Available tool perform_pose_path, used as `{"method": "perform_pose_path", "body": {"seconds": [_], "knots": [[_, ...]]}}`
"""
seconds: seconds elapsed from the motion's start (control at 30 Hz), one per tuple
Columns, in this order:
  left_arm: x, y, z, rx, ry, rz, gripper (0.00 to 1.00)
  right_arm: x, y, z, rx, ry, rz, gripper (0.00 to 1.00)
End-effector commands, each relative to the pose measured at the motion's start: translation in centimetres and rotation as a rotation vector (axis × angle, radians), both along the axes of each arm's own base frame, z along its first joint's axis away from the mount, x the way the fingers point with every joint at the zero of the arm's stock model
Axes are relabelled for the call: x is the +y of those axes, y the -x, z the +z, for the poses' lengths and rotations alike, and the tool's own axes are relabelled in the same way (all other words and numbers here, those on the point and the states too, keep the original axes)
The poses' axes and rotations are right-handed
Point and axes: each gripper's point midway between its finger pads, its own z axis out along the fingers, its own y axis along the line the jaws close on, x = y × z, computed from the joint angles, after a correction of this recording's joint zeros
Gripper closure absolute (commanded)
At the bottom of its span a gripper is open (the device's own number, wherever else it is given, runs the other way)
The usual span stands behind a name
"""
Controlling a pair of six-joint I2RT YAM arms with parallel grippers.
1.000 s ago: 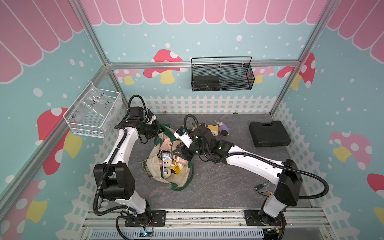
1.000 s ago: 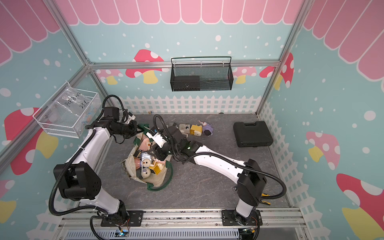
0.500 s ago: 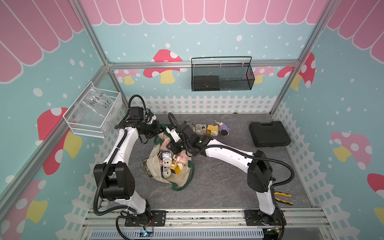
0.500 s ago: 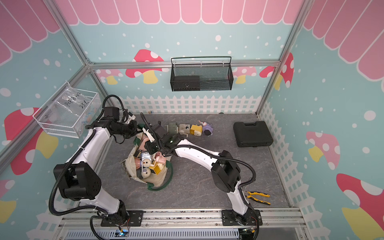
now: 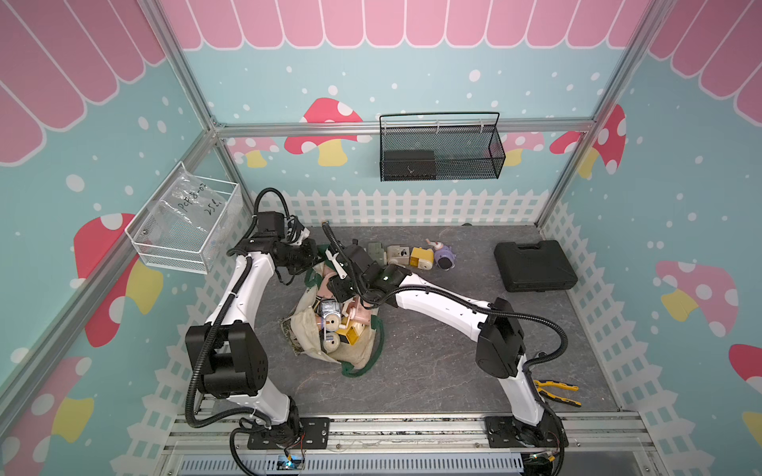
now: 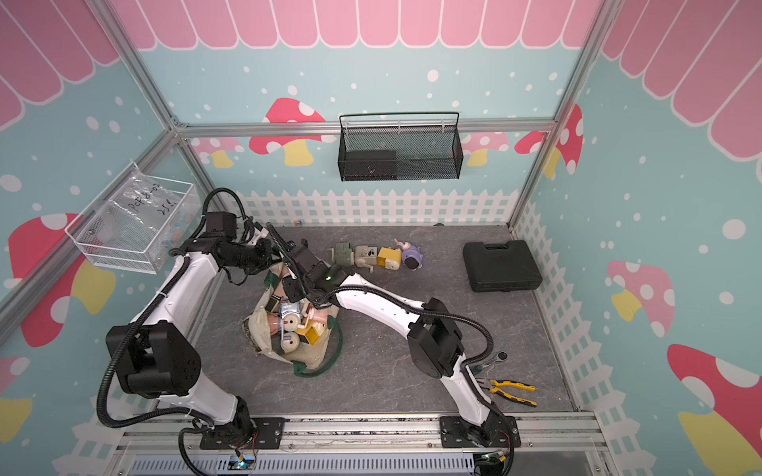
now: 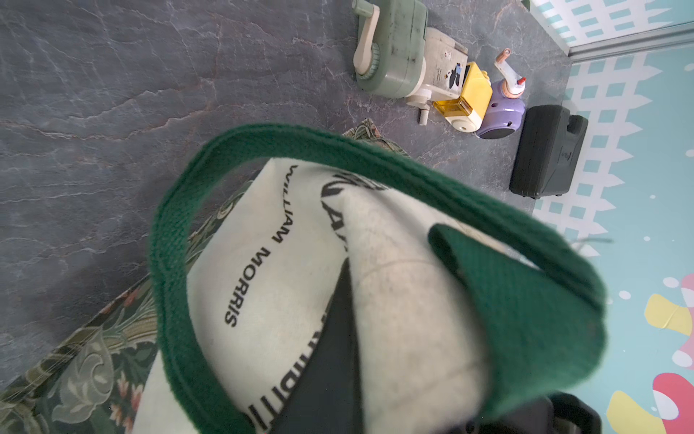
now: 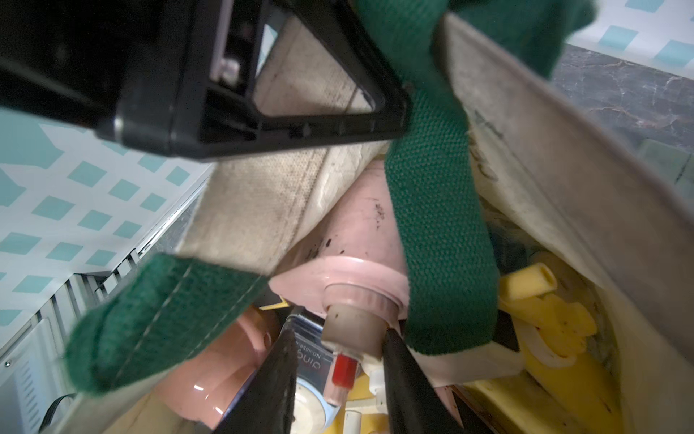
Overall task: Take out the pencil sharpeners from the tote bags
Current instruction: Pick up the pencil sharpener from the canvas bag.
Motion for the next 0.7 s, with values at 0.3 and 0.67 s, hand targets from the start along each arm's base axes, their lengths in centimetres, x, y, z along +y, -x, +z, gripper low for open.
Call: {"method": "perform_pose_path", "body": {"seconds": [0.3, 0.67], "knots": [[-0.1, -1.2, 4.3, -0.171, 0.012, -0.014, 1.00, -0.5, -1.0, -4.2, 0.020, 0.140, -0.067, 0.58], [-0.1, -1.2, 4.4, -0.171, 0.014, -0.013, 1.00, -0.1, -2.2, -4.3, -0.012, 0.151, -0.103, 0.63]]}}
